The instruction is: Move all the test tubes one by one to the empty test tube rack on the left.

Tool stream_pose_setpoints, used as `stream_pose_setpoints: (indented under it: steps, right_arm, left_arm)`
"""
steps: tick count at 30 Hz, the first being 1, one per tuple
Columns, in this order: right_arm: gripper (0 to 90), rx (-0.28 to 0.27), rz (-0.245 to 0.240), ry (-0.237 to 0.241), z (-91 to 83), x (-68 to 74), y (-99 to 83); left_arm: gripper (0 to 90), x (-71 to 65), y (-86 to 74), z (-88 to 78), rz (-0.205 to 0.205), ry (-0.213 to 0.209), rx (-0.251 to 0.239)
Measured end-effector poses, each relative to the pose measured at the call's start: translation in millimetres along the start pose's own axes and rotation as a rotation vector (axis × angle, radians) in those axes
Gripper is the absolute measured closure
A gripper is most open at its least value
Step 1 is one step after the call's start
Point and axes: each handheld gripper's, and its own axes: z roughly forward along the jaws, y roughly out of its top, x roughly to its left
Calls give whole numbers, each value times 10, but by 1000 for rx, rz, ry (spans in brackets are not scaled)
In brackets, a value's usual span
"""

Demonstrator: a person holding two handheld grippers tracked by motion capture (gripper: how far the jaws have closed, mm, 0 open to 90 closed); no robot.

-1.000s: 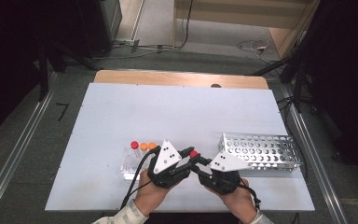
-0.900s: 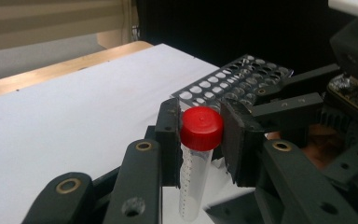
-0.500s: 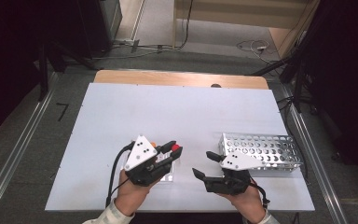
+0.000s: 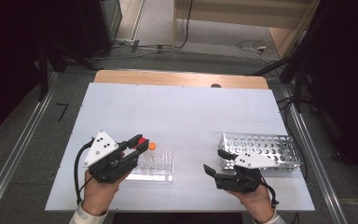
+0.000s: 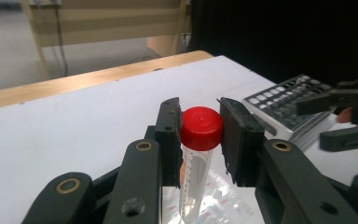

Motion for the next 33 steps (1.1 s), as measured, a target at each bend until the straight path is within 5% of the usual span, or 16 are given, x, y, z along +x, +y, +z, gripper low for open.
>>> stream_pose_setpoints:
  steps: [15,33]
  right_arm:
    - [289,-7,15,-26,-51,-79,-29]
    - [293,-9,17,-33,-52,-86,-30]
  left_arm:
    - [705,281,-38,-112,2,148,-3]
    - [704,360,-220,88,3,192,9]
